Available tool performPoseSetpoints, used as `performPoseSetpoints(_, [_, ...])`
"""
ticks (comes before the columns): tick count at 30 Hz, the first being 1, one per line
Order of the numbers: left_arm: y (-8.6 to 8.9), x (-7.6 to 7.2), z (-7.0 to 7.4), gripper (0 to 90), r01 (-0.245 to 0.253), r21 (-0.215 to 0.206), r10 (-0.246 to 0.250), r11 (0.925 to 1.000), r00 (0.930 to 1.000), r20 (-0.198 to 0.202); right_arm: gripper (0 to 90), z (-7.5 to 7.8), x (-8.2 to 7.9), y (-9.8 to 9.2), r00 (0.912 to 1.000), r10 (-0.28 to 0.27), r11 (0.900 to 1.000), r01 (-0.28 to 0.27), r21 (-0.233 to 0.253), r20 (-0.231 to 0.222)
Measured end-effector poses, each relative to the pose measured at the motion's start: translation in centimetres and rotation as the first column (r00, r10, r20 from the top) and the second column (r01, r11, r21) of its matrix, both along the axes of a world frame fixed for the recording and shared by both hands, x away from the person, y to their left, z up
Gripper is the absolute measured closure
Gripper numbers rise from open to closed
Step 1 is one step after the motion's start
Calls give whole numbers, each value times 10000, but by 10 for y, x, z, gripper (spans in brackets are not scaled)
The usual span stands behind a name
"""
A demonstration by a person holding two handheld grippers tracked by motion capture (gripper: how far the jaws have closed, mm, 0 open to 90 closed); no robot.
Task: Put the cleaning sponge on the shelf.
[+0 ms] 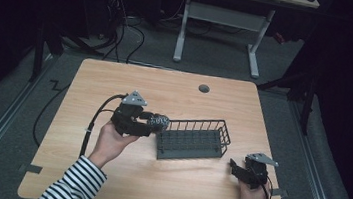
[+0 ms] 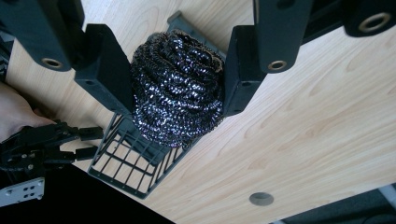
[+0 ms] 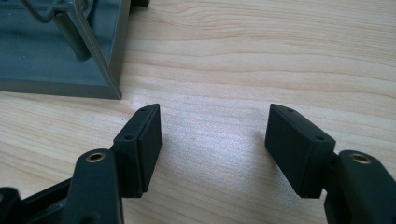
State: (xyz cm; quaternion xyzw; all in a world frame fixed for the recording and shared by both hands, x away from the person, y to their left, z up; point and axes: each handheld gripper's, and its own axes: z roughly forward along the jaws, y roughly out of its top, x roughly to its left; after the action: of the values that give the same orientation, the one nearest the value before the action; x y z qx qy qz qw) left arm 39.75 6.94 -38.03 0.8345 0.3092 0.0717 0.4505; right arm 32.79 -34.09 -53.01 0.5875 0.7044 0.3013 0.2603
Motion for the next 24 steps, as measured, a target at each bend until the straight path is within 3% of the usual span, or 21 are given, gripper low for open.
performPoseSetpoints(9, [-25,8,-1,461,402,282,-403,9988,9992,15,366,0,0,0,10000,1,10000,-1,-2,1])
performPoseSetpoints(18, [-47,12,-18,458,569,798,-565,9952,9984,-74,366,0,0,0,10000,2,10000,-2,17,4])
performPoseSetpoints(24, [-57,17,-36,457,602,947,-570,9937,9977,-364,365,0,0,0,10000,8,10000,-8,21,5])
